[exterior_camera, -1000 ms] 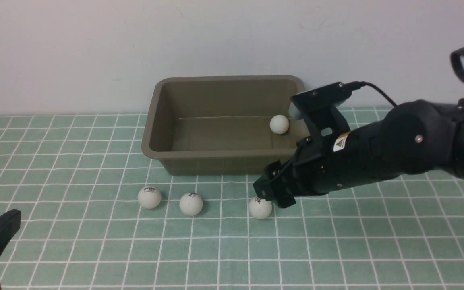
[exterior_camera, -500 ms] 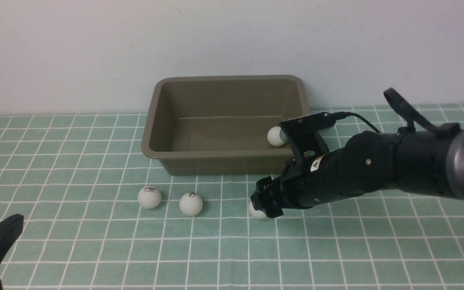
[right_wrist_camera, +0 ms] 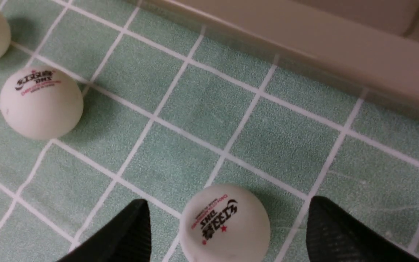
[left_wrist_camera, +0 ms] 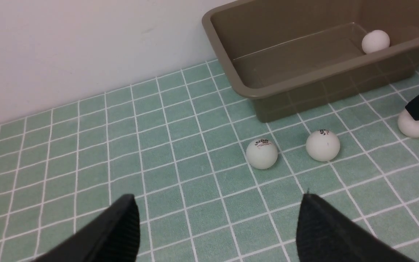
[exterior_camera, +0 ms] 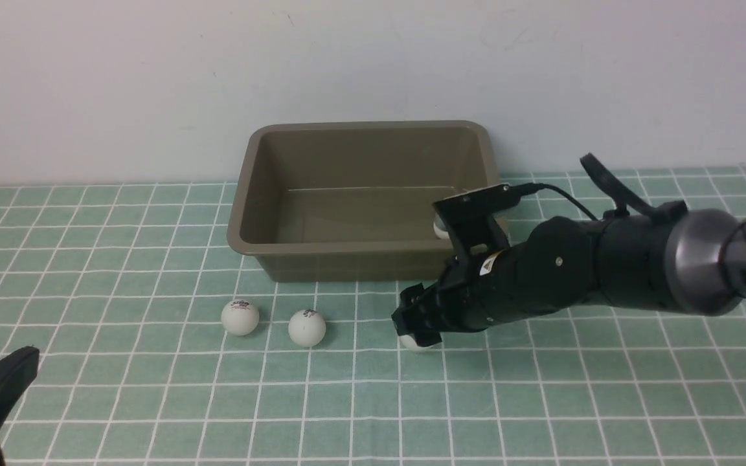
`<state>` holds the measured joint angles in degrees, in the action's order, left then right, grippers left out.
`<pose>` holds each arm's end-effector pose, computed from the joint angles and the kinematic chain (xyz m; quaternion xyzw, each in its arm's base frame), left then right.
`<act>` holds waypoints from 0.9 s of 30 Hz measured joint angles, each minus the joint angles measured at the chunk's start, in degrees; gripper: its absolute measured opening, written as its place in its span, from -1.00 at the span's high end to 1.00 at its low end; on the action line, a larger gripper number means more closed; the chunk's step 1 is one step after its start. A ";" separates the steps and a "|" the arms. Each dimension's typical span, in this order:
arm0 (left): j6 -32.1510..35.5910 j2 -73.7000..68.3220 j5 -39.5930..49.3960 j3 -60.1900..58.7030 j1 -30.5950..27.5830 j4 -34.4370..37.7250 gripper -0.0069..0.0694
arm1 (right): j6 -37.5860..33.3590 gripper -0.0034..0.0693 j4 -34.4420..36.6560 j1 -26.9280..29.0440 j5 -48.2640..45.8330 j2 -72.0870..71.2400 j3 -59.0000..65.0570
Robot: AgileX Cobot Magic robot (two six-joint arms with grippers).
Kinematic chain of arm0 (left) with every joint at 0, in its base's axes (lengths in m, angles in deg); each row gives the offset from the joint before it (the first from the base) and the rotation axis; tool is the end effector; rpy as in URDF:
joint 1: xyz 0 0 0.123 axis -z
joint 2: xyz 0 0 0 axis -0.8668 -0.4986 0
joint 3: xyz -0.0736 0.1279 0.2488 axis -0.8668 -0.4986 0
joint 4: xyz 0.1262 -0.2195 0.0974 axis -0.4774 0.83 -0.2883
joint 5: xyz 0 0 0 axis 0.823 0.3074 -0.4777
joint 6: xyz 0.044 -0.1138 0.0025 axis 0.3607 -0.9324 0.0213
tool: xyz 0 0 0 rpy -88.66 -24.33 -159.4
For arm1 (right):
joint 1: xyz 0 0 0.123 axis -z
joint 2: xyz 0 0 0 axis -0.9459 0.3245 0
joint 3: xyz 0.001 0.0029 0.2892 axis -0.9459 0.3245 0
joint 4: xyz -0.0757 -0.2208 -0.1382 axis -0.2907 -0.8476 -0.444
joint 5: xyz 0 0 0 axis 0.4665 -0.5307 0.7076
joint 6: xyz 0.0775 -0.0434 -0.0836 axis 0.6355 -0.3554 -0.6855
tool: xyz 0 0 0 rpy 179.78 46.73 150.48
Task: Put the table tennis balls in the box on the green coffee tablecloth.
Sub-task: 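Reach for and grasp a ping pong ball on the table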
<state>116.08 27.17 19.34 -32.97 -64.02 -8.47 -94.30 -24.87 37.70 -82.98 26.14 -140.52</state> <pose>0.1269 -0.0184 0.2994 0.1253 0.8271 -0.0133 0.5477 0.3424 0.2459 0.1265 -0.2260 0.9250 0.1691 0.2543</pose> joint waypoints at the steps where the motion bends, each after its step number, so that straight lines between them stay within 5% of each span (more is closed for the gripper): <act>1: 0.00 0.00 0.00 0.00 0.00 0.00 -0.54 | 0.00 -0.51 0.00 0.00 -0.05 0.00 0.00; 18: 0.00 0.00 0.00 0.00 0.00 0.00 -0.54 | -1.18 -0.48 0.17 0.00 0.41 3.85 -0.17; 27: 0.00 0.00 0.00 0.00 0.00 0.00 -0.54 | -1.35 -0.04 0.17 0.00 0.98 3.85 -0.21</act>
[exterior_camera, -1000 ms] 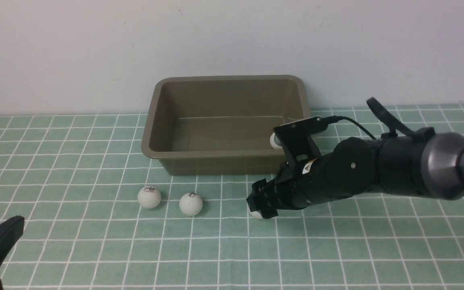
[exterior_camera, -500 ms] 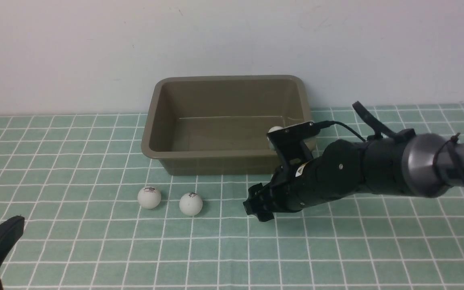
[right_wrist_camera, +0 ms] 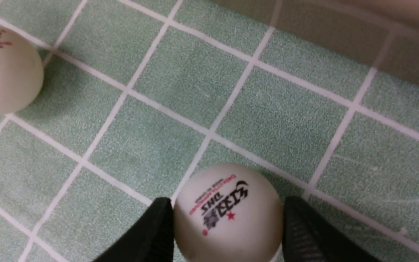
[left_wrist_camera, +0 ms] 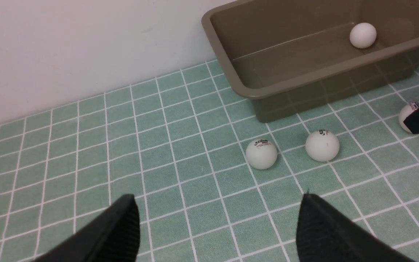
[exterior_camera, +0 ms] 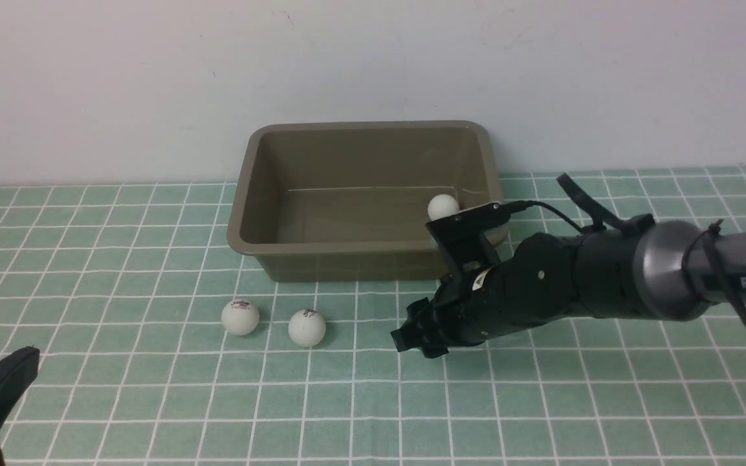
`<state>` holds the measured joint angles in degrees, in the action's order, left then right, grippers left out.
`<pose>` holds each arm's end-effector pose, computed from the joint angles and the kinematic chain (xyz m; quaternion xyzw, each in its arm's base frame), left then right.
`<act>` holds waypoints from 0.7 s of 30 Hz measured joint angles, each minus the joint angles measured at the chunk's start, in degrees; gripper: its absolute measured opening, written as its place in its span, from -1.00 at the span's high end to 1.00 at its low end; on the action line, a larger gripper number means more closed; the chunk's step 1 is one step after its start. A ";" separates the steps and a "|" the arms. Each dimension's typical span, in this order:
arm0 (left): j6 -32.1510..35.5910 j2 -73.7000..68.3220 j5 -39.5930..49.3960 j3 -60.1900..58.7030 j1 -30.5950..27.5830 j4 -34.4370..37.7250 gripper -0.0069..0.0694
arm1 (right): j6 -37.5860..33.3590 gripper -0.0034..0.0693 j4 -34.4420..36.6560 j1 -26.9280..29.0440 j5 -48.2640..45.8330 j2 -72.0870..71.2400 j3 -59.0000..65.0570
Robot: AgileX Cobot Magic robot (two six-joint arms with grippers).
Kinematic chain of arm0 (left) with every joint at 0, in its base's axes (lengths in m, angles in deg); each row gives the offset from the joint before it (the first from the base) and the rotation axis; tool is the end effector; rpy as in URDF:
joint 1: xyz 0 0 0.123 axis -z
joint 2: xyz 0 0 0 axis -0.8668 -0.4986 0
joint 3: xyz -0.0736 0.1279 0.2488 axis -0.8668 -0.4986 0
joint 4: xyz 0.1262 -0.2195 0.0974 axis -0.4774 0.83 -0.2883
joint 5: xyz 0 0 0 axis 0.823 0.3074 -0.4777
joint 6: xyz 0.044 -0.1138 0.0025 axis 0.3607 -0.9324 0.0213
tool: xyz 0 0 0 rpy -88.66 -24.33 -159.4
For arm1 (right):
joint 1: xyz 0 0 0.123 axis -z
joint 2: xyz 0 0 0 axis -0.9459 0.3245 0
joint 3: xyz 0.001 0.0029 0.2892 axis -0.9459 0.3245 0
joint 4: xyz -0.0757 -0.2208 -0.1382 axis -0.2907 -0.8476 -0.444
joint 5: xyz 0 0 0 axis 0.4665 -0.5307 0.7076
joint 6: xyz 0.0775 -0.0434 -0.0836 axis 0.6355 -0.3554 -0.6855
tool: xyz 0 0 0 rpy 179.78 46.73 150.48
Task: Put the table tennis balls in the box on the green coffee tablecloth.
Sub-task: 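Reach for and grasp a ping pong ball on the table, then release the ping pong ball into the bin and lift the gripper away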
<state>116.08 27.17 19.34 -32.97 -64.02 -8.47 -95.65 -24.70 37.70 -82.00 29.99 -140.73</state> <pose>0.1269 -0.0184 0.2994 0.1253 0.8271 -0.0133 0.5477 0.3445 0.2463 0.1001 -0.2337 0.9303 0.1563 0.2356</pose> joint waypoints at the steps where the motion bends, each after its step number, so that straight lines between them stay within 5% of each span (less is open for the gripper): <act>1: 0.00 0.00 0.00 0.00 0.00 0.00 -0.54 | 0.00 -0.05 0.00 0.00 0.00 0.00 -0.02; 8: 0.00 0.00 0.00 0.00 0.00 0.00 -0.54 | -0.28 -0.05 -1.14 0.00 -1.61 -0.37 -0.07; 15: 0.00 0.00 0.00 0.00 0.00 0.00 -0.54 | -3.49 -0.05 -4.38 0.00 -13.87 -10.45 -0.07; 21: 0.00 0.00 0.00 0.00 0.00 0.00 -0.54 | -4.60 -0.05 -5.00 0.72 -10.05 -18.39 -0.07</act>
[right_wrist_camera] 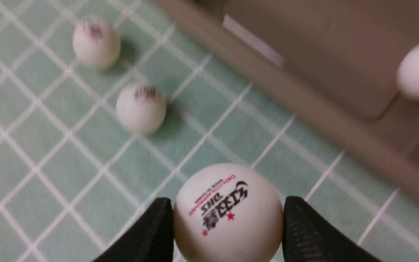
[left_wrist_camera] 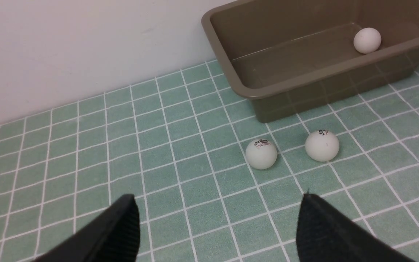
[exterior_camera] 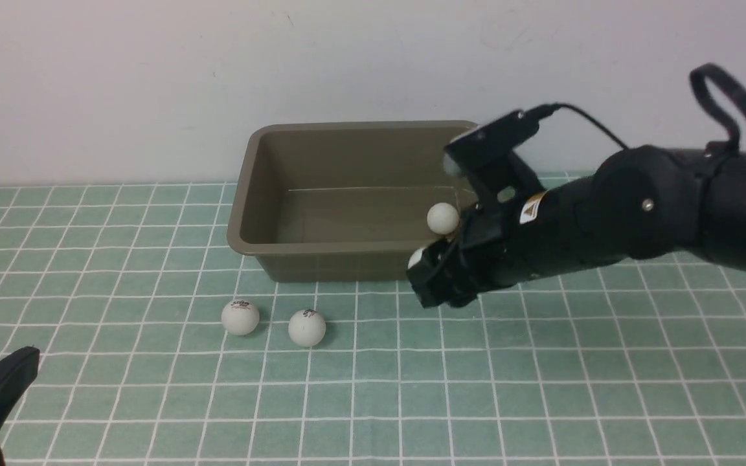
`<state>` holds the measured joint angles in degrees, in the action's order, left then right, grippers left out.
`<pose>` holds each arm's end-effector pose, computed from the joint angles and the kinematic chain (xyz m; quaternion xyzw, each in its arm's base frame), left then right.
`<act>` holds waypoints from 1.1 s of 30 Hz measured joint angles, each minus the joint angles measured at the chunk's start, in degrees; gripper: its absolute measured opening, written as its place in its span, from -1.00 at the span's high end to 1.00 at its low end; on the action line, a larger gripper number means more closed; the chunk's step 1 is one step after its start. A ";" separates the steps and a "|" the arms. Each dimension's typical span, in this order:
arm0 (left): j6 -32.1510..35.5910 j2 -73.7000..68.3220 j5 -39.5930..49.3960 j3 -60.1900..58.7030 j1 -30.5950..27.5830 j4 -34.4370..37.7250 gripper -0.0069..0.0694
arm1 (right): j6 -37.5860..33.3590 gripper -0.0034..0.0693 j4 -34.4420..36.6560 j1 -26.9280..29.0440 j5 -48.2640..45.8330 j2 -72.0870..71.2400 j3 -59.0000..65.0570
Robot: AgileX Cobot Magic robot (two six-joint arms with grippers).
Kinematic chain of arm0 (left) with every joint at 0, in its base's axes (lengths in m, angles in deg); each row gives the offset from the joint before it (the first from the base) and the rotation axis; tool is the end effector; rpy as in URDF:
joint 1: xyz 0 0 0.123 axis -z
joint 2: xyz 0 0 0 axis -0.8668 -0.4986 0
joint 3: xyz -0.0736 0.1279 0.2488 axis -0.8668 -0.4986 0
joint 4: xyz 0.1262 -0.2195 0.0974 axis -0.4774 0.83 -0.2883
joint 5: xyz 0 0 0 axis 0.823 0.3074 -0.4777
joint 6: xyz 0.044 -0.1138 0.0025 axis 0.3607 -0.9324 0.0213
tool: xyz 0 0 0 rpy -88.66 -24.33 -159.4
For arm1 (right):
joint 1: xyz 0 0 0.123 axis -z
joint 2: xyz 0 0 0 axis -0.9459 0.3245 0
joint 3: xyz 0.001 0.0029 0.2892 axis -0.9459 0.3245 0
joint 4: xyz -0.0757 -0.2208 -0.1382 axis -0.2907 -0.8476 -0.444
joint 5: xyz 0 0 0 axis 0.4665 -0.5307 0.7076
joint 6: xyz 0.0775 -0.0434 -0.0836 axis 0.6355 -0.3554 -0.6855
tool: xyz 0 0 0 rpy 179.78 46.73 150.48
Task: Put the table tennis balls in the box on the green coffee tablecloth.
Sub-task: 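Release the ping pong ball into the bin and lift the gripper away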
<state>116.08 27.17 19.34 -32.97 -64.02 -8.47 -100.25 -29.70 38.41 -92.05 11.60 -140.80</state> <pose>0.1269 -0.0184 0.2994 0.1253 0.8271 -0.0133 0.5477 0.3200 0.2301 0.2206 -0.3181 0.8797 0.1656 0.3124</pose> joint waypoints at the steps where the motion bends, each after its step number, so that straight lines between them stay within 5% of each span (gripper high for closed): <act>1: 0.00 0.00 0.00 0.00 0.00 0.00 -0.54 | 0.00 -0.05 0.00 0.69 1.80 -0.39 0.00; 10: 0.00 0.00 0.00 0.00 0.00 0.27 -0.54 | -1.95 -0.05 -0.11 8.02 4.76 6.00 -7.08; 22: 0.00 0.00 0.00 0.00 0.00 1.67 -0.54 | -4.47 -0.05 -0.14 8.34 -6.67 22.03 -27.33; 33: 0.17 0.00 0.00 0.00 0.00 2.57 -0.54 | -5.75 -0.18 -0.34 8.34 -10.15 23.52 -29.28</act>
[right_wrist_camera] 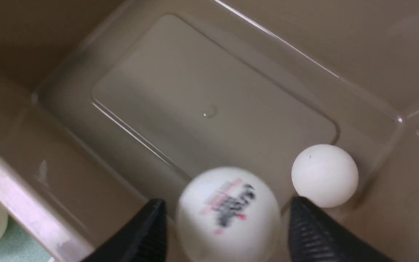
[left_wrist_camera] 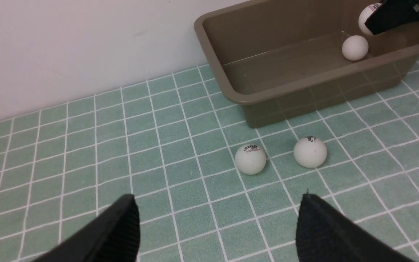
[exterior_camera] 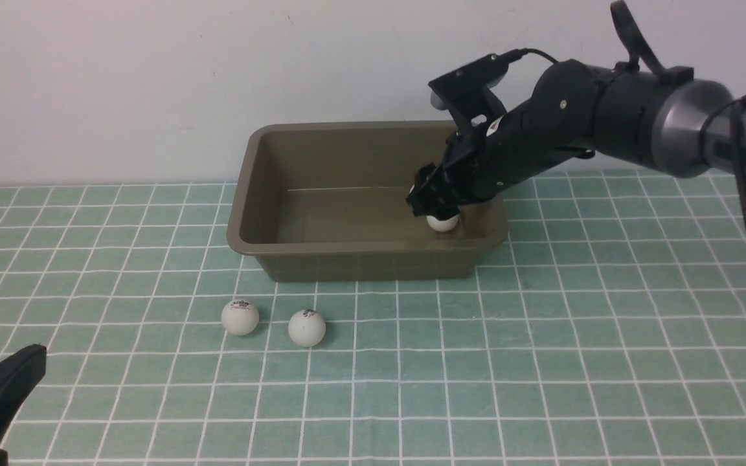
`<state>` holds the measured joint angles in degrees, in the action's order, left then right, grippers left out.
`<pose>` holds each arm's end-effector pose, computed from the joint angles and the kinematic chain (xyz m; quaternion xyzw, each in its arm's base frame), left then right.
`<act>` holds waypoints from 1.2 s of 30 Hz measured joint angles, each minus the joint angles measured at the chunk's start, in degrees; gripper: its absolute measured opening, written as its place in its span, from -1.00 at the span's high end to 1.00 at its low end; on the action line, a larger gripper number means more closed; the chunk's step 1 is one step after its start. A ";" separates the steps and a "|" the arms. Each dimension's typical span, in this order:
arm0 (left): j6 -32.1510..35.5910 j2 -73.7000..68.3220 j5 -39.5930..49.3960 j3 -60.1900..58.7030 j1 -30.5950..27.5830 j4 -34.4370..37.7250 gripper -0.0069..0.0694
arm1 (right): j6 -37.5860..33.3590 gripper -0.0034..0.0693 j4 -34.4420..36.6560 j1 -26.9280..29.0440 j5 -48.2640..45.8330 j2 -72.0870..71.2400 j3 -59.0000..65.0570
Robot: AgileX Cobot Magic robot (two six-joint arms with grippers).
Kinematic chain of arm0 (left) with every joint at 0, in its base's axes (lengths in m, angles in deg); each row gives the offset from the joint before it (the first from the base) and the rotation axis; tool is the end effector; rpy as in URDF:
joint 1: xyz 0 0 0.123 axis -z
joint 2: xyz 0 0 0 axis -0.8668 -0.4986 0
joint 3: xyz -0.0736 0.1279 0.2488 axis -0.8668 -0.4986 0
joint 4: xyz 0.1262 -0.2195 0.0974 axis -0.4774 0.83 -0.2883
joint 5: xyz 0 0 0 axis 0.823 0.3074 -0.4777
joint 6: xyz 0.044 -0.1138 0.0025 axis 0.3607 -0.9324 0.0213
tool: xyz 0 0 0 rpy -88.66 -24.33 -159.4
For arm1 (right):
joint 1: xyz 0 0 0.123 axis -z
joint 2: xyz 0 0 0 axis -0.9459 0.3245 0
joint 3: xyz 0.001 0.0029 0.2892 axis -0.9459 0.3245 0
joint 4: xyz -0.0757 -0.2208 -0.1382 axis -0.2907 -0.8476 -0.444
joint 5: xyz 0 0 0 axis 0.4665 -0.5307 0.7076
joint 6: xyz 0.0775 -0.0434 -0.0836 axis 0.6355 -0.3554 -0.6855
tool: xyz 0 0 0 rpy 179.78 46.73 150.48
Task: Put the table tennis balls in the box on the green coffee tablecloth.
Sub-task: 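Release the ping pong ball into the bin and lift the gripper away, then reach for and grasp a ping pong ball on the table beside the basket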
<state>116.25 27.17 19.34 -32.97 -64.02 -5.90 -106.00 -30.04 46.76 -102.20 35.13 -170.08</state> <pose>0.1269 -0.0214 0.3007 0.1180 0.8251 -0.0328 0.5516 0.4461 0.2318 0.1944 -0.3236 0.8875 0.1425 0.2954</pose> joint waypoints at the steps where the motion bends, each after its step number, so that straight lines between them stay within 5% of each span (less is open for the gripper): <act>1: 0.00 0.00 0.00 0.00 0.00 0.06 -0.54 | -0.05 -0.27 -0.03 0.00 -0.22 -0.19 0.00; 6: 0.26 0.00 0.00 0.00 0.00 0.11 -0.54 | -0.16 -0.45 -2.86 0.00 -0.47 -3.61 0.00; 17: 0.30 0.00 0.07 0.00 0.00 1.74 -0.54 | 11.87 -0.30 -22.81 1.23 -7.48 -31.40 0.00; 24: 1.16 -0.32 0.58 0.00 0.00 4.16 -0.54 | 16.13 -0.29 -23.29 1.23 -20.46 -43.79 -0.06; 30: 12.76 -7.12 3.36 0.00 0.00 17.37 -0.54 | 15.93 -0.29 -17.59 1.23 -27.97 -48.14 -0.06; 36: 32.23 -21.96 2.91 0.11 0.00 35.43 -0.54 | 14.40 -0.29 -15.28 1.23 -30.80 -49.96 -0.06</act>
<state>148.48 5.20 22.24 -32.86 -64.02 29.53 -91.60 -45.32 47.99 -133.00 -14.84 -170.14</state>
